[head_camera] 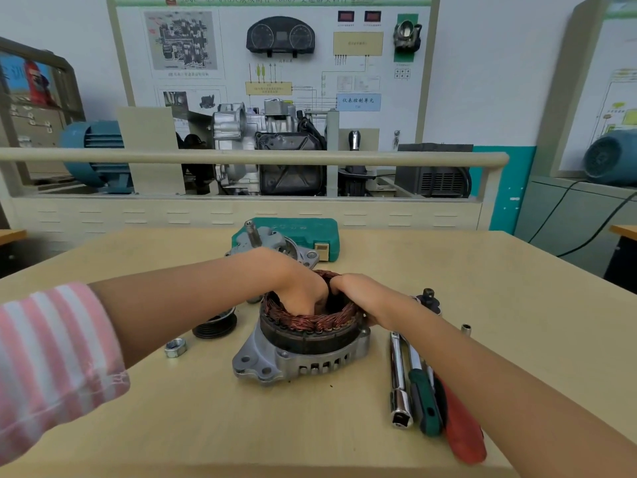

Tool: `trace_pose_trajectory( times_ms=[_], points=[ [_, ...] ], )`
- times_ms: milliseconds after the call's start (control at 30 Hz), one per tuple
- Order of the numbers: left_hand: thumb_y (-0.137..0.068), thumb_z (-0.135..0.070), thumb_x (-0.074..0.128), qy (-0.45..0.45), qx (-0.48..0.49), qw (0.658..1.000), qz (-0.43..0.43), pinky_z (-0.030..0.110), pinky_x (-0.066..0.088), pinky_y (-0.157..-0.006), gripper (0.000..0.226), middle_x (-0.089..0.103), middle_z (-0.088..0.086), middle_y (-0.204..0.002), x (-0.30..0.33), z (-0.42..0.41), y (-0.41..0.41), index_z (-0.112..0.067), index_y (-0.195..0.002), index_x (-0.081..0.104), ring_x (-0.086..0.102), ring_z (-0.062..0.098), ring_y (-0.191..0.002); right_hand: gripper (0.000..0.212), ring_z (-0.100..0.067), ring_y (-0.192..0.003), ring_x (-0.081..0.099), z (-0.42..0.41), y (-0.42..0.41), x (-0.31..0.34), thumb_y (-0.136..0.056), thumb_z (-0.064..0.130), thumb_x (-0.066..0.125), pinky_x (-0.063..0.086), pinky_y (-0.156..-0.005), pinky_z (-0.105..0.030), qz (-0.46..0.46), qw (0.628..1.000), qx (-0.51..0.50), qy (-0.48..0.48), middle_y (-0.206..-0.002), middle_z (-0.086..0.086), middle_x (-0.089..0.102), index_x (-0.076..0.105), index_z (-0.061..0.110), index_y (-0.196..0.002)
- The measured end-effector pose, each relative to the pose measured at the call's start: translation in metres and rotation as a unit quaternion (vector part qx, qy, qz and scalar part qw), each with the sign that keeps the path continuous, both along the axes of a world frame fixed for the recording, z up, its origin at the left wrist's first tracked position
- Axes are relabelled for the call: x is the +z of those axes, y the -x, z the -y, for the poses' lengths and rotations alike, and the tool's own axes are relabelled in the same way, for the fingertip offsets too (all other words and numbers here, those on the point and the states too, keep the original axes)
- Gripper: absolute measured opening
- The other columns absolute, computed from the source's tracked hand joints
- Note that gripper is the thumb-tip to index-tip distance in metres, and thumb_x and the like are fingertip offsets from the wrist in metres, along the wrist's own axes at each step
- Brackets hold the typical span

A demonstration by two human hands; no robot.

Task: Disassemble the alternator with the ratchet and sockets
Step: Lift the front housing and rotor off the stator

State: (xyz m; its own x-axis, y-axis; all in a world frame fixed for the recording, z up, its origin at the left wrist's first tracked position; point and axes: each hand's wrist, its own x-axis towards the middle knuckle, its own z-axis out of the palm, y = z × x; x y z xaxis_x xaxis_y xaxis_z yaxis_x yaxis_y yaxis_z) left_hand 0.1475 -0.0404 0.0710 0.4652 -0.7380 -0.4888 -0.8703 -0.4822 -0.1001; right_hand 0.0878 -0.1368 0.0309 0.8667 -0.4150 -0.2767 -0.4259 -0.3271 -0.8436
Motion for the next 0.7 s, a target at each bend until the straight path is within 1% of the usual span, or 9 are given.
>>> trace_pose_trajectory(
  times_ms=[167,267,367,433,533,567,633,667,700],
  points=[
    [-0.091,-0.015,0.053,0.036,-0.017,0.999,0.008,0.031,0.044,-0.078,0.014,0.058,0.018,-0.114,-0.001,-0.006,-0.002,-0.014,-0.077,0.054,0.053,0.025,-0.093,0.02,-0.028,-0.094,0.056,0.001,0.001,-0.002,-0.088,0.021,0.041,0.044,-0.081,-0.034,0.007,1.0,0.007,-0.007,-0.114,-0.019,0.061,0.051,0.009,-0.102],
    [-0.09,-0.015,0.054,0.036,-0.009,0.999,-0.001,0.033,0.046,-0.086,0.006,0.054,0.016,-0.12,0.0,-0.007,-0.003,-0.015,-0.085,0.057,0.052,0.028,-0.107,0.025,-0.03,-0.101,0.057,0.002,0.001,-0.002,-0.088,0.022,0.041,0.045,-0.083,-0.035,0.007,1.0,0.014,-0.006,-0.116,-0.019,0.061,0.051,0.008,-0.106],
    [-0.09,-0.011,0.055,0.034,0.015,0.998,-0.055,0.021,0.046,-0.069,0.015,0.061,0.009,-0.104,0.005,-0.008,-0.003,-0.008,-0.101,0.064,0.056,0.021,-0.093,0.023,-0.029,-0.1,0.056,0.002,0.001,0.0,-0.088,0.022,0.041,0.045,-0.083,-0.035,0.006,1.0,0.016,-0.008,-0.116,-0.018,0.06,0.051,0.009,-0.104],
    [-0.09,-0.011,0.057,0.021,0.031,0.995,-0.094,0.02,0.048,-0.069,0.021,0.062,0.004,-0.093,0.012,-0.013,-0.003,-0.004,-0.108,0.065,0.058,0.016,-0.083,0.023,-0.028,-0.097,0.055,0.002,0.002,-0.001,-0.088,0.022,0.041,0.044,-0.081,-0.034,0.002,1.0,0.012,-0.012,-0.116,-0.018,0.059,0.05,0.01,-0.105],
    [-0.09,-0.012,0.057,0.034,0.055,0.988,-0.141,0.016,0.051,-0.066,0.018,0.064,0.0,-0.085,0.017,-0.016,-0.005,-0.008,-0.106,0.063,0.062,0.009,-0.074,0.023,-0.028,-0.095,0.054,0.001,0.001,-0.001,-0.089,0.023,0.041,0.043,-0.08,-0.034,-0.002,1.0,0.003,-0.009,-0.117,-0.018,0.059,0.049,0.009,-0.106],
    [-0.091,-0.01,0.055,0.041,0.062,0.986,-0.15,0.016,0.051,-0.065,0.018,0.065,0.002,-0.085,0.018,-0.017,-0.004,-0.007,-0.106,0.063,0.063,0.01,-0.073,0.023,-0.027,-0.094,0.054,0.0,0.001,-0.001,-0.089,0.023,0.041,0.043,-0.08,-0.034,-0.003,1.0,0.002,-0.01,-0.116,-0.018,0.059,0.049,0.009,-0.105],
    [-0.09,-0.007,0.051,0.049,0.076,0.982,-0.164,0.018,0.049,-0.065,0.014,0.062,0.014,-0.076,0.02,-0.019,-0.002,-0.001,-0.095,0.063,0.063,0.023,-0.068,0.024,-0.028,-0.094,0.054,-0.001,0.001,-0.001,-0.089,0.023,0.041,0.043,-0.08,-0.034,-0.002,1.0,0.001,-0.011,-0.117,-0.019,0.059,0.049,0.009,-0.107],
    [-0.089,-0.005,0.049,0.05,0.082,0.98,-0.175,0.018,0.047,-0.061,0.014,0.057,0.019,-0.07,0.021,-0.019,-0.001,0.001,-0.084,0.061,0.059,0.03,-0.064,0.026,-0.028,-0.095,0.054,0.0,0.001,-0.001,-0.089,0.023,0.041,0.043,-0.08,-0.034,-0.002,1.0,0.0,-0.009,-0.117,-0.019,0.059,0.049,0.009,-0.109],
    [-0.087,-0.004,0.048,0.05,0.087,0.978,-0.185,0.016,0.043,-0.056,0.016,0.048,0.017,-0.062,0.022,-0.019,0.0,0.0,-0.076,0.058,0.053,0.031,-0.057,0.028,-0.028,-0.097,0.054,0.0,0.001,-0.001,-0.089,0.023,0.041,0.043,-0.08,-0.034,-0.004,1.0,0.0,-0.009,-0.117,-0.019,0.059,0.049,0.008,-0.112]
  ],
)
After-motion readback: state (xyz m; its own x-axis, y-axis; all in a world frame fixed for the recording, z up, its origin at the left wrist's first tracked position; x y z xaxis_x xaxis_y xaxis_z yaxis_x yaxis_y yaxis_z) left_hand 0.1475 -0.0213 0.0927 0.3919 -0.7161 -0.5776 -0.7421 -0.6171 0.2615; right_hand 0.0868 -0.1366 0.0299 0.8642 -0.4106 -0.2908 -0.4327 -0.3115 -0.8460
